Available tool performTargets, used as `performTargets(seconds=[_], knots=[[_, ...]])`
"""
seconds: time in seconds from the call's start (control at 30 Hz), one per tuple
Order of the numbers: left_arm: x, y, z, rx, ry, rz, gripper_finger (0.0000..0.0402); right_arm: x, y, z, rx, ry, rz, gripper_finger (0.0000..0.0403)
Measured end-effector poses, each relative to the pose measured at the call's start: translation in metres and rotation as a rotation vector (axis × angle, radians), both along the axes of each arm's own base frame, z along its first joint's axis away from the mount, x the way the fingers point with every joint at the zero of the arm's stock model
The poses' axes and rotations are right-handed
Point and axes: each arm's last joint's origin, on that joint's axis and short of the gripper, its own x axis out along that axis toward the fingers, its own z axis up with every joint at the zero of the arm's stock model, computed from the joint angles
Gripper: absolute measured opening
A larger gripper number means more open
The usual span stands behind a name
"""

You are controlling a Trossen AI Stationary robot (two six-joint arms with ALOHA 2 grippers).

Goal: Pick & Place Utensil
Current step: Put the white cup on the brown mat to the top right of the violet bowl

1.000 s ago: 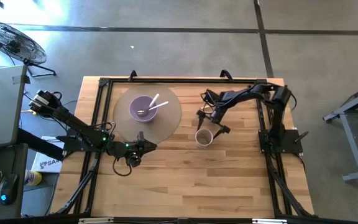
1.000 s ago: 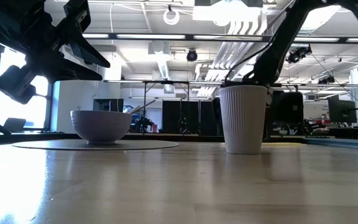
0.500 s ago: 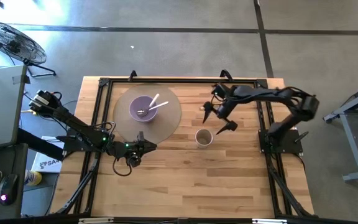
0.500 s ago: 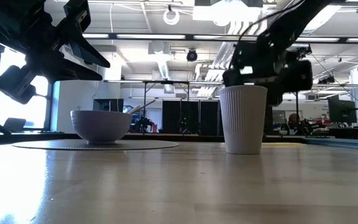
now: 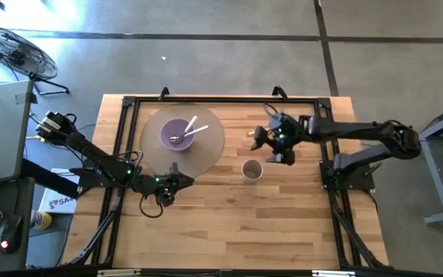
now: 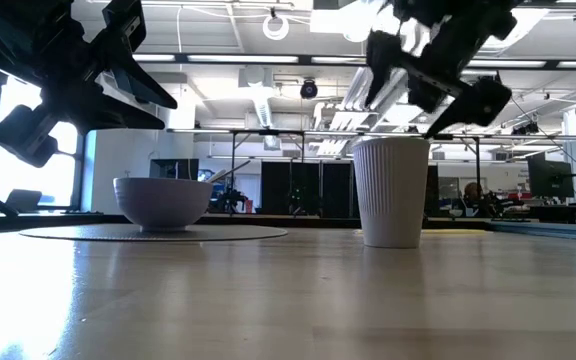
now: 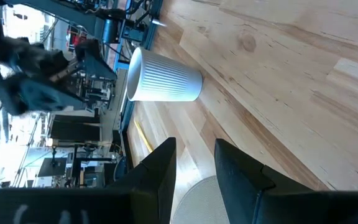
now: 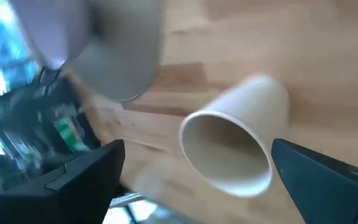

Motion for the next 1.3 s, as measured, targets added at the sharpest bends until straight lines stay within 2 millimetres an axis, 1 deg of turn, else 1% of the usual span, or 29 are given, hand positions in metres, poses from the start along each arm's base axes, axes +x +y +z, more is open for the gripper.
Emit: performTargets(seconds=[0.07,0.13,0.23,0.3,0.4,0.47,0.57,0.63,0.77,0.9,0.97,1.03,1.2,1.3], knots=[[0.0,0.0,0.0,0.0,0.0,0.0,0.0106,0.0,0.013,0.005,-0.168,-0.024,0.074,0.04],[0.0,0.0,0.0,0.0,0.0,0.0,0.0106,-0.002,0.026,0.008,-0.268,-0.012,0.106,0.04],[0.0,0.0,0.0,0.0,0.0,0.0,0.0106,-0.005,0.046,0.005,-0.281,0.032,0.146,0.04],[0.0,0.0,0.0,0.0,0.0,0.0,0.0106,-0.005,0.057,0.005,-0.283,0.022,0.191,0.04],[0.0,0.0,0.0,0.0,0.0,0.0,0.0106,-0.008,0.07,0.003,-0.369,0.05,0.271,0.04],[0.0,0.0,0.0,0.0,0.0,0.0,0.0106,-0.011,0.079,0.002,-0.479,0.074,0.327,0.04],[0.0,0.0,0.0,0.0,0.0,0.0,0.0106,-0.02,0.088,-0.002,-0.683,0.172,0.437,0.04],[0.0,0.0,0.0,0.0,0.0,0.0,0.0106,-0.027,0.094,-0.004,-0.763,0.229,0.484,0.04],[0.0,0.0,0.0,0.0,0.0,0.0,0.0106,-0.04,0.109,-0.006,-0.905,0.296,0.492,0.0399],[0.0,0.0,0.0,0.0,0.0,0.0,0.0106,-0.043,0.123,-0.011,-1.162,0.256,0.501,0.04],[0.0,0.0,0.0,0.0,0.0,0.0,0.0106,-0.045,0.129,-0.021,-1.223,0.225,0.497,0.0399],[0.0,0.0,0.0,0.0,0.0,0.0,0.0106,-0.049,0.134,-0.034,-1.242,0.194,0.495,0.0398],[0.0,0.0,0.0,0.0,0.0,0.0,0.0106,-0.062,0.135,-0.079,-1.247,0.122,0.483,0.0397],[0.0,0.0,0.0,0.0,0.0,0.0,0.0106,-0.07,0.134,-0.102,-1.237,0.055,0.516,0.0397]])
